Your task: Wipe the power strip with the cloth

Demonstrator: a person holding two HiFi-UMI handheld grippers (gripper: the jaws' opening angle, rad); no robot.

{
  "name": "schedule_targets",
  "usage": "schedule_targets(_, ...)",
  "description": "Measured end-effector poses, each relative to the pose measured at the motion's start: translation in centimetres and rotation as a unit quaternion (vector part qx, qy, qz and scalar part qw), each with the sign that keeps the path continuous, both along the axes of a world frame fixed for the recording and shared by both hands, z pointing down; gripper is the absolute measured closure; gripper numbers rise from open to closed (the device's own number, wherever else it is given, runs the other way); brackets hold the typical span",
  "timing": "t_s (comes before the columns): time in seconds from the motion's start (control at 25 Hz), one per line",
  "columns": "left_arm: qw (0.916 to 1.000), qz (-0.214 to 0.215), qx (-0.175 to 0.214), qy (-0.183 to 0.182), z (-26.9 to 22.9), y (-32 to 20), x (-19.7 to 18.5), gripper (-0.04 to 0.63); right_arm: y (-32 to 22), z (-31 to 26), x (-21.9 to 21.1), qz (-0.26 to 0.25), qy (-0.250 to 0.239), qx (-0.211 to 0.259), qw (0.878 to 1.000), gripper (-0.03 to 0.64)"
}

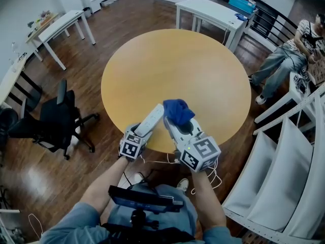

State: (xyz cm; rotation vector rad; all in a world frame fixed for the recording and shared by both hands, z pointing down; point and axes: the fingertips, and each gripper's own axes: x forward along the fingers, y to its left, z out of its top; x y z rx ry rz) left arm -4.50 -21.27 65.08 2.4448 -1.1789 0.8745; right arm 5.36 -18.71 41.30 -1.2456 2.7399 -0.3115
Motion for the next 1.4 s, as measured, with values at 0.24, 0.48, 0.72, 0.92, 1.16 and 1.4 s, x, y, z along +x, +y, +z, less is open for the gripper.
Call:
schedule_targets(0.24, 0.9999, -0.005, 0.001, 0.011, -0.5, -0.3, -0.1, 0.304, 0.0, -0.1, -0.1, -0.002, -0.002, -0.002, 1.0, 0.552)
schedule_targets(0.48, 0.9989, -0.012, 0.039, 0.022, -2.7, -1.1, -0.3, 0.304, 0.0, -0.3, -0.2, -0.005, -0.003, 0.0, 1.0, 0.552)
schedule_targets(0.72, 0.988, -0.034, 0.129, 0.077, -10.0, -3.3, -0.5, 0.404, -0.2, -0.5, -0.4, -0.009, -0.006, 0.003, 1.0, 0.552)
schedule_targets(0.92, 0.97, -0.022, 0.208, 0.123, -16.9, -3.8, 0.3, 0.511, -0.4, -1.5, -1.4, -0.017, -0.007, 0.019, 1.0, 0.552)
schedule_targets(1.16, 0.9519, 0.012, 0.259, 0.163, -23.1, -2.6, 2.6, 0.586, -1.0, -3.1, -1.3, -0.012, -0.01, 0.034, 0.999, 0.554)
schedule_targets(1.4, 0.9442, 0.02, 0.276, 0.179, -25.7, -2.2, 3.3, 0.586, -1.5, -4.3, -1.1, 0.001, -0.005, 0.057, 0.998, 0.555)
